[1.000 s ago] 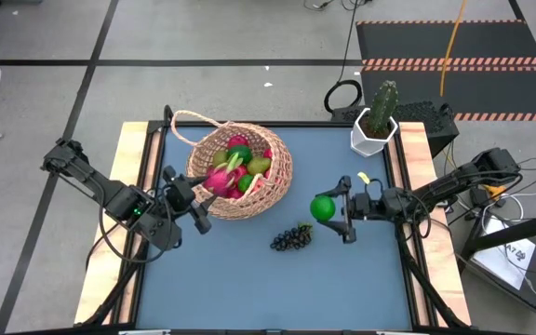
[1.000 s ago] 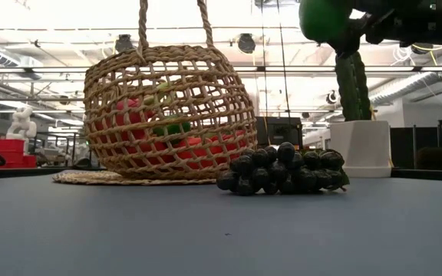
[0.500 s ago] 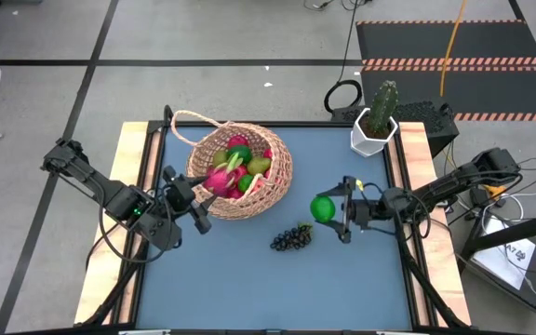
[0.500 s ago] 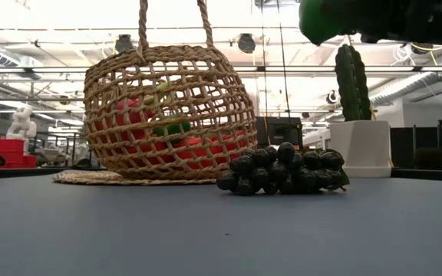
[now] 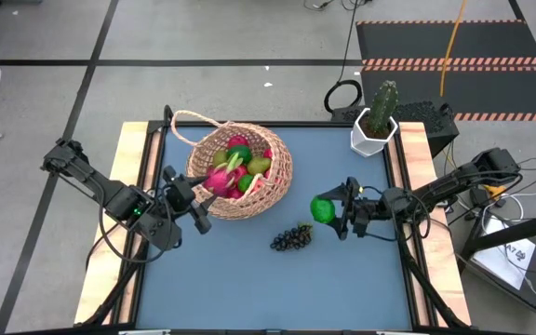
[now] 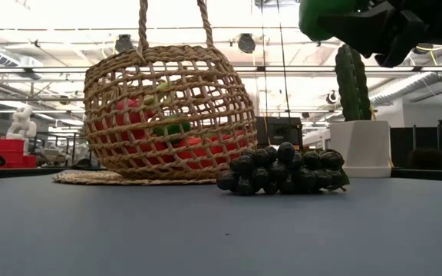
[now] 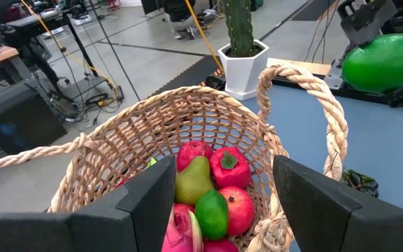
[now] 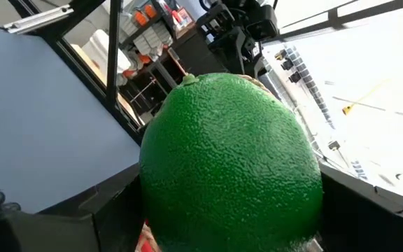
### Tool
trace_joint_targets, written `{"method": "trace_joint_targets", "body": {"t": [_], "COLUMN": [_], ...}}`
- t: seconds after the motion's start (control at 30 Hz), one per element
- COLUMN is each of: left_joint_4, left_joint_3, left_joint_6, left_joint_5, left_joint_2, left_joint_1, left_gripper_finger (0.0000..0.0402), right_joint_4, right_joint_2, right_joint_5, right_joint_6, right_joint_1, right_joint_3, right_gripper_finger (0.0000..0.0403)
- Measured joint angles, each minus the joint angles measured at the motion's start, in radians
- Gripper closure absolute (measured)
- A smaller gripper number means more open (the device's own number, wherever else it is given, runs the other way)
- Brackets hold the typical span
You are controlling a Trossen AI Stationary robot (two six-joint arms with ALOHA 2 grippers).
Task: Build produce basket
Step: Put the green lime into the basket
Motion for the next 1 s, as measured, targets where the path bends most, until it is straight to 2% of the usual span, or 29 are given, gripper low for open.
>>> {"method": "trace_joint_targets", "body": {"t": [1.0], "left_joint_4": [0.0], "left_joint_3": [0.0], "left_joint_6": [0.0], "left_joint_5": [0.0], "left_joint_2": [0.0], "left_joint_1": [0.0], "left_gripper_finger": [0.0163], "right_joint_4": [0.0], "right_joint_2": [0.0], "right_joint_5": [0.0], "right_joint_6": [0.02], "right_joint_1": [0.0], "right_joint_3": [0.0], "right_gripper_finger": [0.0069]}}
